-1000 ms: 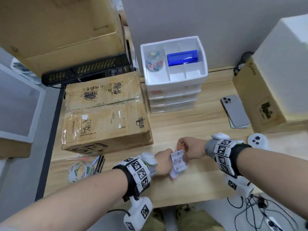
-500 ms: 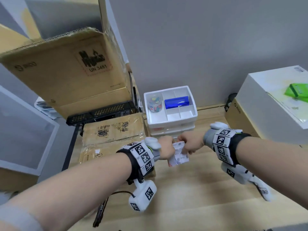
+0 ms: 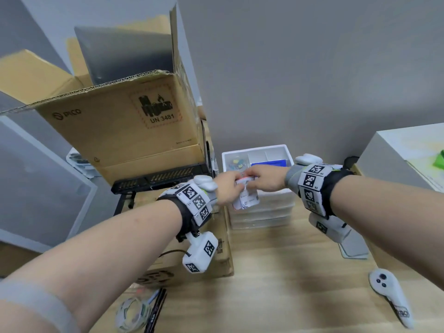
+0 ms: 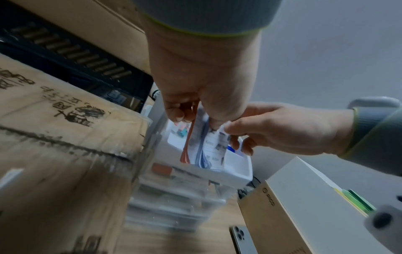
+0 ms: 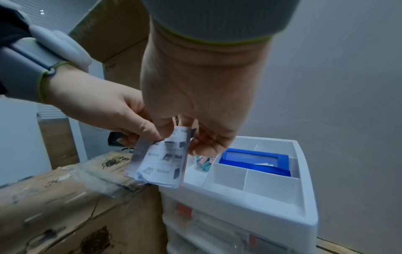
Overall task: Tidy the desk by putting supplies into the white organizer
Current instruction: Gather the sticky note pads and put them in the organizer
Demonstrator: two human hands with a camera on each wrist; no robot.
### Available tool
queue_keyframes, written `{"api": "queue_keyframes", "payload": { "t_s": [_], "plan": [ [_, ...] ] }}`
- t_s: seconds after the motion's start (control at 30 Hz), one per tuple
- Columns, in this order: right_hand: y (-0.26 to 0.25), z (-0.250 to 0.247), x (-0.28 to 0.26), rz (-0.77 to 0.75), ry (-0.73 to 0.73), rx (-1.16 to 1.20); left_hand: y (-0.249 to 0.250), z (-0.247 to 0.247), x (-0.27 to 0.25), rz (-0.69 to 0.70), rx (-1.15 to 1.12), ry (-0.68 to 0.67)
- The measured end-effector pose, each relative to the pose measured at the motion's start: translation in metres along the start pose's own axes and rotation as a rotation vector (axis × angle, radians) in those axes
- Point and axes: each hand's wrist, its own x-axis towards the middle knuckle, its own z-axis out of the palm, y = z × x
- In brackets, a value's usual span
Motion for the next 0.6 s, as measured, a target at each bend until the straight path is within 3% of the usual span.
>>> {"api": "queue_keyframes", "payload": {
  "t_s": [0.17,0.3,0.37,0.53,0.6],
  "plan": [
    [0.005,-0.004,0.020,-0.032,0.205,0.011,-0.011,-0.013,0.019,-0.018,0.009,0.074],
    [0.008,-0.003,0.038,-0.017,0.323,0.032,-0.028,-0.014,0.031,-0.137,0.035,0.186],
    [0.012,0.002,0.045,0.008,0.334,0.032,-0.035,-0.012,0.031,-0.174,0.045,0.182],
    [0.021,0.021,0.056,0.060,0.265,-0.018,-0.051,0.002,0.031,-0.062,0.104,0.101],
    [0.024,0.026,0.060,0.049,0.302,-0.077,-0.057,0.004,0.033,-0.040,0.121,0.112]
  ]
}}
